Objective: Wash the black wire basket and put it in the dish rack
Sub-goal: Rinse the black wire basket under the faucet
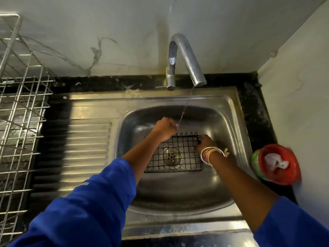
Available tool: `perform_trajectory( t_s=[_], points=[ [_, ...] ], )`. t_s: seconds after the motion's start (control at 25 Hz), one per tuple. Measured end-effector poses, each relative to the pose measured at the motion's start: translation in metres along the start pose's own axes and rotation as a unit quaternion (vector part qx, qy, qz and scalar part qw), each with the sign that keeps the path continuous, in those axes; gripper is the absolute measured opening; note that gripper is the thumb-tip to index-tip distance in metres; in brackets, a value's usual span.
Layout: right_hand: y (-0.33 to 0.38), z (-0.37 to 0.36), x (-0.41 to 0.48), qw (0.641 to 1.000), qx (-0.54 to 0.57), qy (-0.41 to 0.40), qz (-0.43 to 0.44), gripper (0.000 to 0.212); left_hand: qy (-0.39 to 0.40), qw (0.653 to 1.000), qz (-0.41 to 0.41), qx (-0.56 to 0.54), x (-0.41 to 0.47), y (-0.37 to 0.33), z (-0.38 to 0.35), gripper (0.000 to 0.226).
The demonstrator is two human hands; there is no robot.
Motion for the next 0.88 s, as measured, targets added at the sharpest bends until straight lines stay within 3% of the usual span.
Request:
perform_trajectory(
  t_s=[0.12, 0.2, 0.32, 0.52, 0.64, 0.72, 0.8, 0.88],
  points=[
    [0.007, 0.006, -0.002, 0.999, -0.051, -0.014, 0.013, 0.044, 0.048, 0.97, 0.062, 0.232, -0.001, 0.039, -0.013, 0.066],
    [0.013, 0.006, -0.003, 0.999, -0.052, -0.001, 0.016, 0.045, 0.046, 0.965, 0.058, 0.252, -0.003, 0.051, -0.013, 0.077],
    [0.016, -0.001, -0.008, 0.999, -0.006, 0.046, 0.025, 0.052, 0.022, 0.975, 0.042, 0.218, -0.002, 0.057, -0.009, 0.069],
    [0.032, 0.01, -0.016, 0.995, 0.063, -0.018, 0.071, 0.033, 0.0, 0.986, 0.023, 0.165, -0.014, 0.061, 0.008, 0.043],
    [0.07, 0.014, -0.025, 0.978, 0.13, 0.011, 0.163, 0.029, -0.026, 0.994, -0.029, 0.103, -0.025, 0.06, 0.01, 0.019],
    [0.085, 0.022, -0.032, 0.971, 0.126, -0.04, 0.2, 0.025, -0.056, 0.993, -0.044, 0.095, -0.038, 0.06, 0.01, 0.015],
    [0.08, 0.035, -0.033, 0.97, 0.132, -0.107, 0.173, 0.03, -0.087, 0.99, -0.066, 0.089, -0.049, 0.058, 0.013, 0.016],
    [0.069, 0.037, -0.032, 0.979, 0.14, -0.081, 0.12, 0.046, -0.125, 0.985, -0.099, 0.066, -0.061, 0.055, 0.018, 0.019]
  ],
)
Point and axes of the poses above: each hand's wrist, its own x-axis towards the middle knuckle, its own z-axis out of the back of the hand, y = z × x, the point moved 5 cm from there along x, towards the middle knuckle, and after that the axes turned 8 degrees about y, right-handed, at the moved point
